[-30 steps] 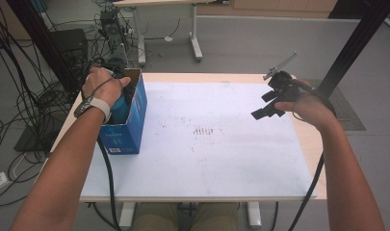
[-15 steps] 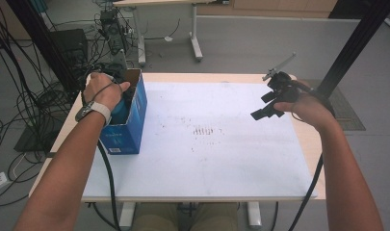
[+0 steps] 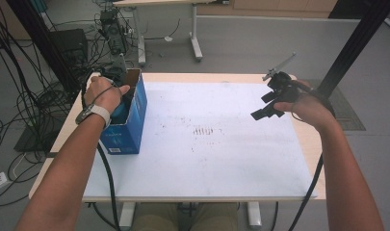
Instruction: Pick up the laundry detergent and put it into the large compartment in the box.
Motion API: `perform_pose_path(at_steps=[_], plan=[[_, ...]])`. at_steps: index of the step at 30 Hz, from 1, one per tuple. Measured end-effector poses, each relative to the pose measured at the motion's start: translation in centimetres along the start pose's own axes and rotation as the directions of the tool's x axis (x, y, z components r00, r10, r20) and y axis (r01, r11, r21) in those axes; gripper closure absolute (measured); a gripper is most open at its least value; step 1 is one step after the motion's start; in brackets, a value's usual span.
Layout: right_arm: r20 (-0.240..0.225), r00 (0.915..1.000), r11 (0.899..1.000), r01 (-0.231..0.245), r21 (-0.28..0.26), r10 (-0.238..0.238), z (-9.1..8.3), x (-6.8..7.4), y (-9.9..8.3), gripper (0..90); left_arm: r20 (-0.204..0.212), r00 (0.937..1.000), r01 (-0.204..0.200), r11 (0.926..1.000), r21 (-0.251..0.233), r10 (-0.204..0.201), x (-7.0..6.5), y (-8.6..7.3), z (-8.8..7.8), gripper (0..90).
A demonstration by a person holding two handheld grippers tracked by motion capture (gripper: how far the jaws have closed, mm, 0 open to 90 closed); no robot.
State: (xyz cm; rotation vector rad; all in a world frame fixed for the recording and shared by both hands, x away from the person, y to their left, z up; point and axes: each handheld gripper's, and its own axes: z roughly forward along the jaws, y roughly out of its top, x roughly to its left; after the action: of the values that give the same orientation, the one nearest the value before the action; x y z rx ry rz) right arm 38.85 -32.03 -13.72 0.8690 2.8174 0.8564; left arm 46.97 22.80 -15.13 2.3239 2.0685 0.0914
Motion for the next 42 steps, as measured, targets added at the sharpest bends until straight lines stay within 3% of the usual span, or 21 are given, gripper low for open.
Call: perform_pose_path(at_steps=[42], plan=[[0.008, 1.0000, 1.000, -0.002, 0.000, 0.002, -0.32, 0.41, -0.16, 10.2, 0.006, 1.0000, 0.002, 1.0000, 0.008, -0.002, 0.22, 0.05, 0.04, 37.0]])
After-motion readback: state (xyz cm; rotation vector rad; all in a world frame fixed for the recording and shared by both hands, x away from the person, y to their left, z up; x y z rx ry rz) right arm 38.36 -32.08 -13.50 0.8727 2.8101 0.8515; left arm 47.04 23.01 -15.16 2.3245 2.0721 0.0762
